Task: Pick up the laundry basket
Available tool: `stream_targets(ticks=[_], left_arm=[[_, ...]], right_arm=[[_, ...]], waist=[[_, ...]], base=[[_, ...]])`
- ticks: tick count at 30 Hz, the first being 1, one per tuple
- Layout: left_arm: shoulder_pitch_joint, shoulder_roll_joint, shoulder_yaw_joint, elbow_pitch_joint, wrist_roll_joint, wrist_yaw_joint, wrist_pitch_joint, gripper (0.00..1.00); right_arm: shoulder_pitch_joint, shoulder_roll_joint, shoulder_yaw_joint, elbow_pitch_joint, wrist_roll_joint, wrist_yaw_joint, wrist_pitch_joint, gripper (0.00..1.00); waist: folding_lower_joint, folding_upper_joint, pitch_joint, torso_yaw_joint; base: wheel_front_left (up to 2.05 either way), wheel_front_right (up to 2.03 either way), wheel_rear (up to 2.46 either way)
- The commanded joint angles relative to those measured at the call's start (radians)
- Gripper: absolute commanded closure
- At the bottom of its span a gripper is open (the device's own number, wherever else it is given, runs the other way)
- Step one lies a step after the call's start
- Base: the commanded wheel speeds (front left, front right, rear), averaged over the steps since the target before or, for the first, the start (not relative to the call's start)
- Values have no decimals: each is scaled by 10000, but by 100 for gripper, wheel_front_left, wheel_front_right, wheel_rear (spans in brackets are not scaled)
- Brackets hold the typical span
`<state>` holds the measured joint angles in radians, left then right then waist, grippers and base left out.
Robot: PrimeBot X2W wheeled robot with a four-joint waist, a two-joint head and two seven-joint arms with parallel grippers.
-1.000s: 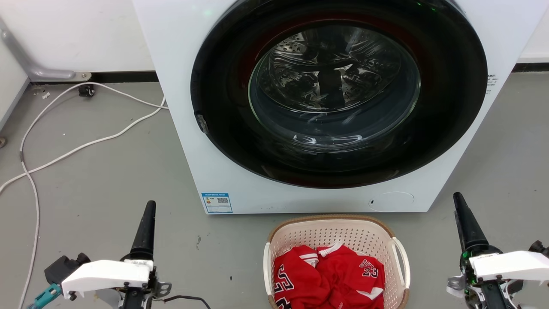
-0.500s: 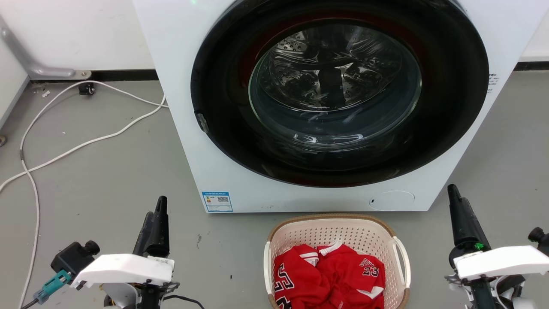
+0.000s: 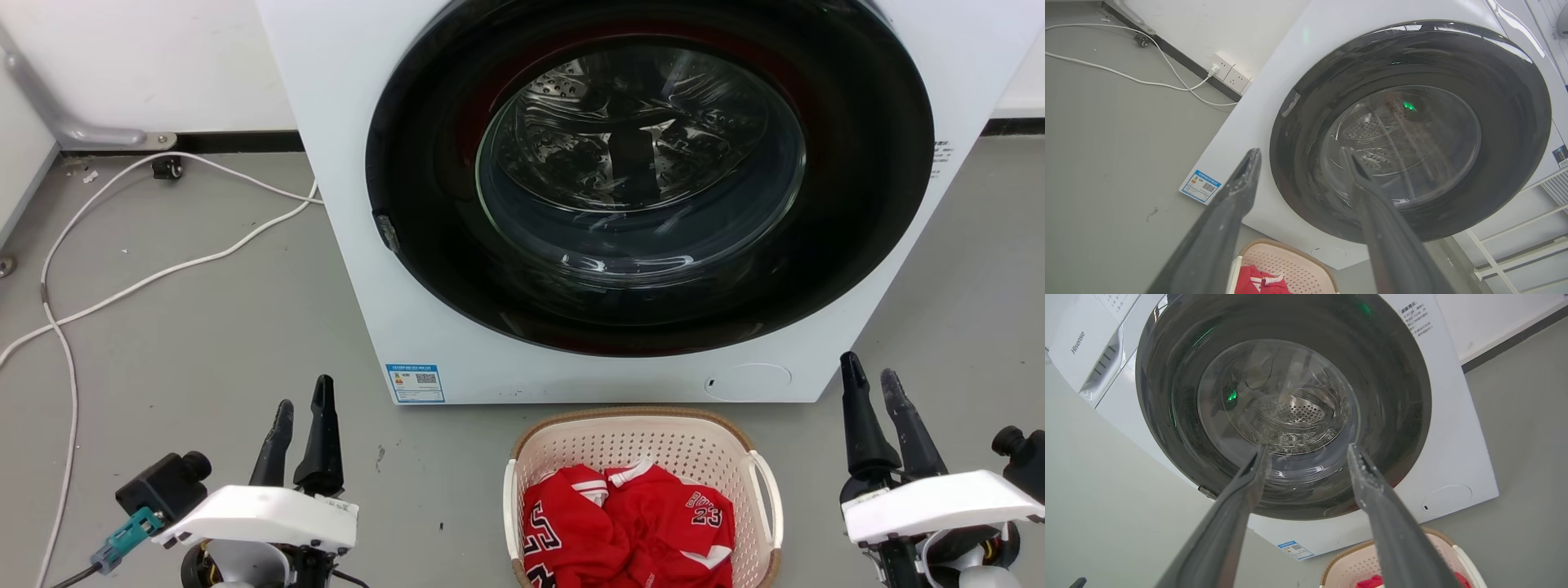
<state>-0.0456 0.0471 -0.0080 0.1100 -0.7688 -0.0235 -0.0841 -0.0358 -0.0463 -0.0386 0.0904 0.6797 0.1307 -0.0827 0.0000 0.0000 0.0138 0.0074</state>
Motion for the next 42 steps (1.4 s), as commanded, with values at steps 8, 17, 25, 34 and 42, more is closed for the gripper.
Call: stream_targets(ticks=[8,17,25,34,42], left_arm=[[60,39,-123,-62,1281,-105,-332,0],[86,39,-232,36,2226,-34,-558,0],[164,39,-355,116,3281,42,-820,0],[165,39,-418,77,4108,90,-1040,0],[256,39,-469,34,4703,124,-1215,0]], right_arm=[[79,-36,41,-291,-1323,0,-338,0],[96,-39,93,-487,-2286,0,-562,0],[235,-44,146,-511,-3358,0,-825,0],[299,-47,65,-503,-4151,0,-1041,0],[352,-50,76,-560,-4739,0,-1225,0]], waist=[[0,0,17,22],[0,0,43,41],[0,0,35,59],[0,0,73,96],[0,0,83,105]], base=[[0,0,0],[0,0,0],[0,0,0],[0,0,0],[0,0,0]])
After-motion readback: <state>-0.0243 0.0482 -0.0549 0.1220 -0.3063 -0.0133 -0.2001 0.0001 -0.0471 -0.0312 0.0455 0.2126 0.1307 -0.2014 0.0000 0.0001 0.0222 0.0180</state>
